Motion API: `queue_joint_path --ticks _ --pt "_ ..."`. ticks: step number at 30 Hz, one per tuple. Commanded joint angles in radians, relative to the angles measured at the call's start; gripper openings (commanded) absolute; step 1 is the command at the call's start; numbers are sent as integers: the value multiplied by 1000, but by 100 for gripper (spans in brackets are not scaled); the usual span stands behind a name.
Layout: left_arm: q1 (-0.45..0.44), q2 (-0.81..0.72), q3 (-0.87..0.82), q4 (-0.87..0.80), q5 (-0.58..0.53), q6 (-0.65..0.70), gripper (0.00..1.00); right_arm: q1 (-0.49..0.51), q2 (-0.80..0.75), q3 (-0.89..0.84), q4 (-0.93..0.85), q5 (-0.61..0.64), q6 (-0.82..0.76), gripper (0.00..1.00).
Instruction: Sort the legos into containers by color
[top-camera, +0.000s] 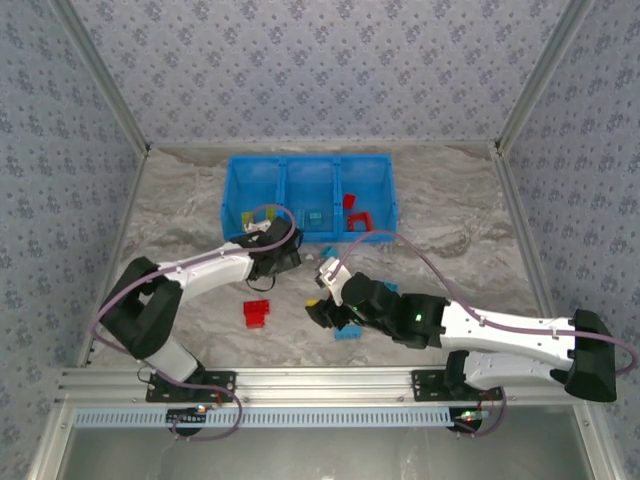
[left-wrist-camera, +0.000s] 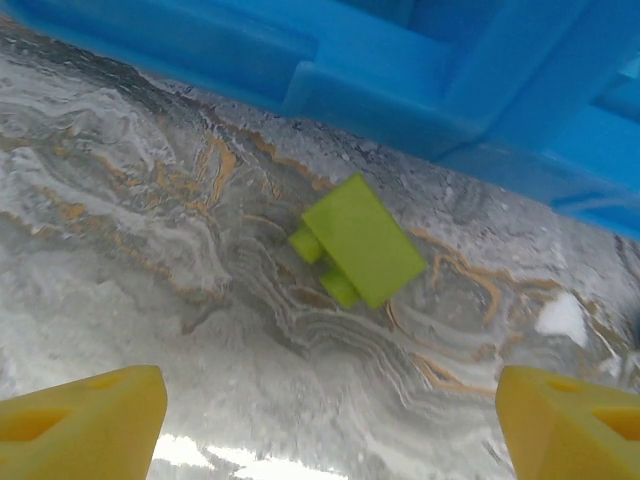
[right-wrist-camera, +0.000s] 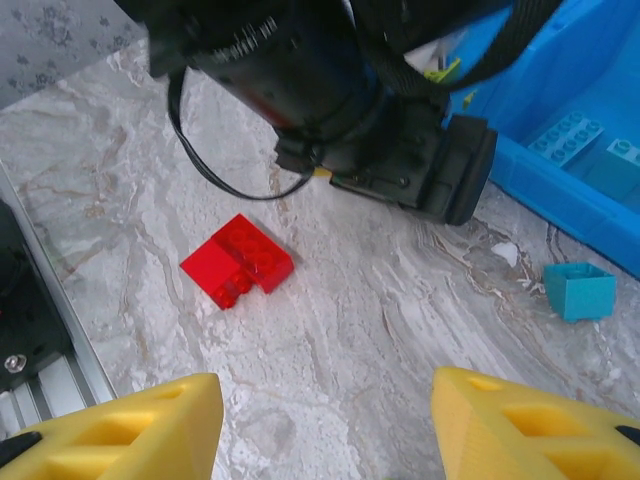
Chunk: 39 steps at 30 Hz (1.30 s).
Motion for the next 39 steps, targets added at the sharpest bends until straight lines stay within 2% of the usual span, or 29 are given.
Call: queue_joint_path --ticks 1,4,8,16,19,22,24,30,34,37,39 --pt "22 40 24 69 -59 -18 85 5 -17 -5 45 33 10 60" --pt "47 54 -15 168 -58 -9 81 3 -20 -11 54 30 20 60" --pt "56 95 -5 218 -42 33 79 3 -23 -12 46 32 27 60" --pt "56 135 1 209 -49 32 67 -5 -23 -13 36 41 39 60" --pt "57 133 -3 205 -59 32 48 -10 -21 -12 35 40 42 60" --pt "54 126 -4 196 -68 34 46 -13 -19 -12 34 38 47 60" --pt "51 115 -9 190 -73 36 32 -15 -16 -12 34 35 48 60" --pt "19 24 -31 95 -153 20 24 -20 -16 -3 47 22 24 60" --pt "13 -111 -47 -26 -162 16 20 -22 -8 18 86 4 -21 60" --pt "42 -214 -21 -130 -159 71 21 -23 24 54 121 -20 -57 61" --pt "94 -257 10 -161 -110 138 21 -22 67 84 147 -31 -73 62"
